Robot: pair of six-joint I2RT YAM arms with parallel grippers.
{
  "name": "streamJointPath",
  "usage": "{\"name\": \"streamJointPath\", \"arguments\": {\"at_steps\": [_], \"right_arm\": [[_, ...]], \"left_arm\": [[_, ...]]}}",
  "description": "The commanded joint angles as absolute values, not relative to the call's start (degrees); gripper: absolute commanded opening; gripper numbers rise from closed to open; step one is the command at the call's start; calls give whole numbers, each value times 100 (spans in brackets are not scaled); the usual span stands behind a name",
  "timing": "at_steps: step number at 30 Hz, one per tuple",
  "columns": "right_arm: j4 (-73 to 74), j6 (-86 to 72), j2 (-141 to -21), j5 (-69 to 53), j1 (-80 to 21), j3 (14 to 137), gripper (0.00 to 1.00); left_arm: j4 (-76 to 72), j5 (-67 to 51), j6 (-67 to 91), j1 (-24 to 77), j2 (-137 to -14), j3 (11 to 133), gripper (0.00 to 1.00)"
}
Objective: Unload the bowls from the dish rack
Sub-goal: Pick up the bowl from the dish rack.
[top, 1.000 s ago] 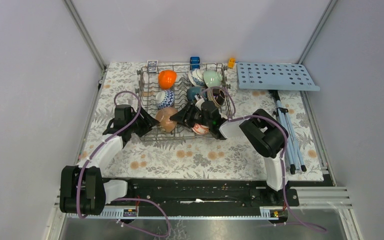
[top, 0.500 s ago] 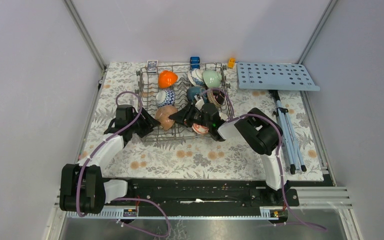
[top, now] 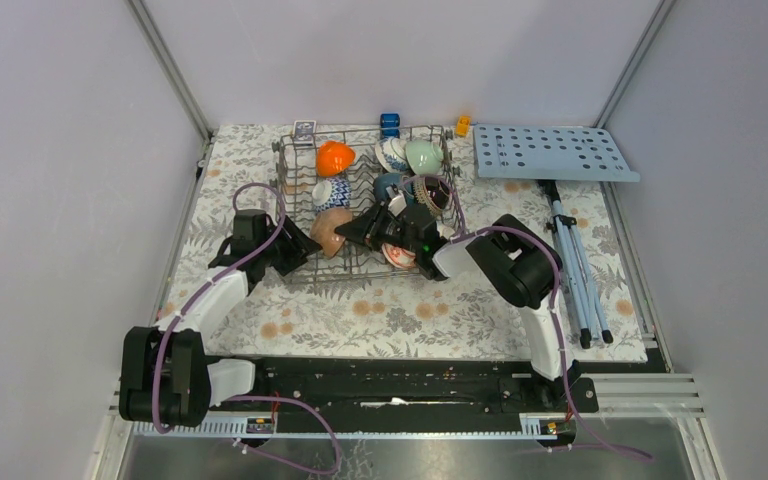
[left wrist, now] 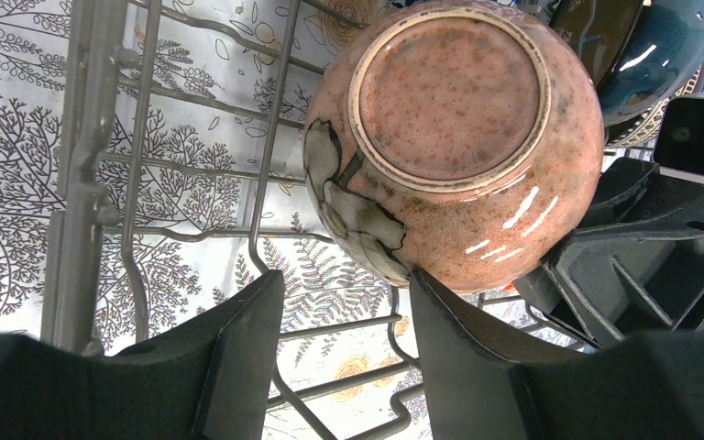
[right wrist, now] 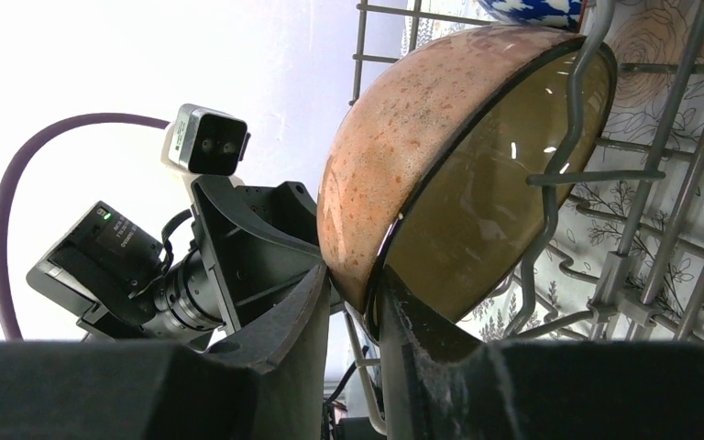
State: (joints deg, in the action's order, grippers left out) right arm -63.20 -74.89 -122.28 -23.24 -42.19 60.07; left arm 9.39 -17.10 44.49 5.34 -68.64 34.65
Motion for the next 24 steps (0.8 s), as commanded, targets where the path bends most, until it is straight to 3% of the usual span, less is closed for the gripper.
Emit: {"name": "streamJointPath", "arguments": {"at_steps": [1, 12, 24], "right_arm": [[-6508, -7619, -12311, -2602, -4228, 6226, 20], [-6566, -7649, -12400, -2720, -4234, 6300, 0], [-7078, -7821, -12460, -2809, -4230, 6278, 0]], "left_arm": [[879, -1660, 4438, 580, -6916, 3578, 58], [883, -1670, 4438, 580, -6868, 3573, 58], [1005, -1648, 4430, 580, -6696, 3638, 58]]}}
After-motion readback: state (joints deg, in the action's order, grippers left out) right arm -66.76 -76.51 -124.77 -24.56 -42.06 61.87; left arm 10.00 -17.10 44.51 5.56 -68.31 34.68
